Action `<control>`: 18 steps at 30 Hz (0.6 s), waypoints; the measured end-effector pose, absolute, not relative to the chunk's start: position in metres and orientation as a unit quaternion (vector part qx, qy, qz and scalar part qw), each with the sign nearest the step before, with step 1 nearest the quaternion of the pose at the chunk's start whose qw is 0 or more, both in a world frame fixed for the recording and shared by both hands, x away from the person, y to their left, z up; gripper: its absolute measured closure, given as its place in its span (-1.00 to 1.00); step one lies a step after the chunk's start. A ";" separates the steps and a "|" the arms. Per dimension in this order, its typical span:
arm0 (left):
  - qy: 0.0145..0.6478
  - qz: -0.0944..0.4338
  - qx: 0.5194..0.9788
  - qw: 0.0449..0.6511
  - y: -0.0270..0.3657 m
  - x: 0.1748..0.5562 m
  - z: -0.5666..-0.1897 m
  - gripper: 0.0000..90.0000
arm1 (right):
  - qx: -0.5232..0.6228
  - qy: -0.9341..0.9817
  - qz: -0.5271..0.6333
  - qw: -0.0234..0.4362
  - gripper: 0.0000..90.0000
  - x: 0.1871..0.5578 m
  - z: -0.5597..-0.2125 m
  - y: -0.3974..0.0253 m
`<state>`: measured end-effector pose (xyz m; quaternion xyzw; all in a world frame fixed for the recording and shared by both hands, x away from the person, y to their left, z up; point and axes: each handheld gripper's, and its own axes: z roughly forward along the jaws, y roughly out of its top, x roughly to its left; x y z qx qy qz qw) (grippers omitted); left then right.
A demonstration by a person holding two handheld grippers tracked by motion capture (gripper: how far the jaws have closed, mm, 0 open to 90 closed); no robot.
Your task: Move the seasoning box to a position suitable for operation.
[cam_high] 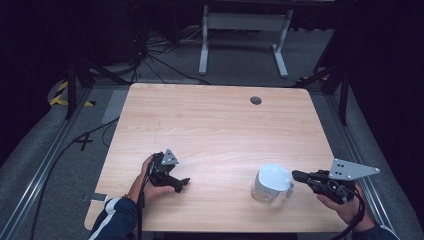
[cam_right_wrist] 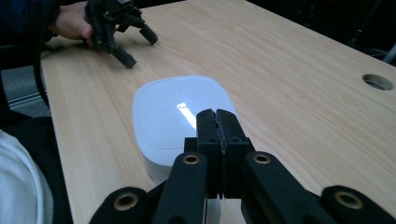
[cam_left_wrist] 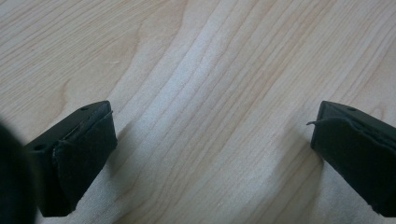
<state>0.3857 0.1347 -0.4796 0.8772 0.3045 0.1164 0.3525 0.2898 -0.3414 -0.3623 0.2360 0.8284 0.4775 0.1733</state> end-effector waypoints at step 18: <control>0.311 0.115 0.877 0.348 0.133 0.384 -0.479 -0.99 | 0.228 0.838 0.464 0.176 0.99 0.291 -0.372 -0.335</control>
